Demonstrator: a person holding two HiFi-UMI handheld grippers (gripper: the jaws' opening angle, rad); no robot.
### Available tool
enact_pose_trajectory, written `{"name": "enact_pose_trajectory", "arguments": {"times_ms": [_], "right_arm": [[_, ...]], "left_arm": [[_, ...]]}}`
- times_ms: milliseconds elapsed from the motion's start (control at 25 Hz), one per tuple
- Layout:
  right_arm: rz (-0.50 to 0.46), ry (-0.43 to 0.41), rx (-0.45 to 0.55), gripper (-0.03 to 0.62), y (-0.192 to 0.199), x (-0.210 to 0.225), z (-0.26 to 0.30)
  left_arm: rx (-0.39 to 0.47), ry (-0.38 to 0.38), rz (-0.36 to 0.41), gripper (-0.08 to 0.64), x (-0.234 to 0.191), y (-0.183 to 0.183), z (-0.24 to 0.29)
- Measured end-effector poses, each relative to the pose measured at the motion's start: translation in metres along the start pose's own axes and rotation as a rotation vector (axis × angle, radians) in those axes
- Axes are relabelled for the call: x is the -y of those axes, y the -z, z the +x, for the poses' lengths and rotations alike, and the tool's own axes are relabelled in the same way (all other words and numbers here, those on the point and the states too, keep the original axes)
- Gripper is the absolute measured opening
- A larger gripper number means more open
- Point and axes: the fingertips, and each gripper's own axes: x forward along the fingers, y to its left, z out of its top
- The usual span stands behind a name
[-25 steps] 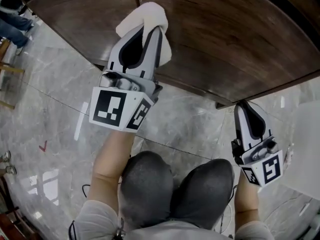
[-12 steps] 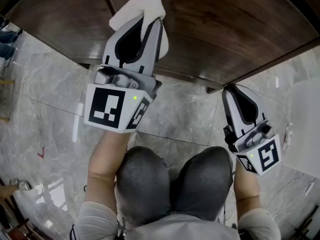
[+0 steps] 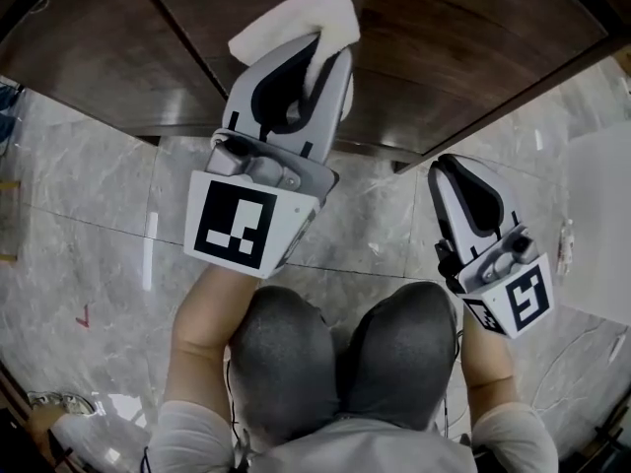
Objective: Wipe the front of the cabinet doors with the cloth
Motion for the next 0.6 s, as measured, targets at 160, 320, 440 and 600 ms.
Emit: {"name": "enact_pose_trajectory", "arguments": {"times_ms": [160,320,440,600], "right_arm": [[-0.004,0.022,-0.004,0.055,-0.001,0.004,-0.007],[-0.004,0.043,-0.013,0.055,-0.003,0.010,-0.014],[-0.002,0.059,-0.016,0.055,-0.003,0.014,-0.020],[0.006,0.095,-0.019,0.055,-0.002,0.024,-0.033]], "left_arm": [[-0.002,0.034,-0.018,0.057,0.014,0.003,0.006],[0.004,0.044,-0.015,0.057,0.022,0.002,0.011],[-0.001,0.074,-0.010,0.057,0.034,0.003,0.017],[-0.012,0.144,0.011,0.057,0.060,0.009,0.028]]}}
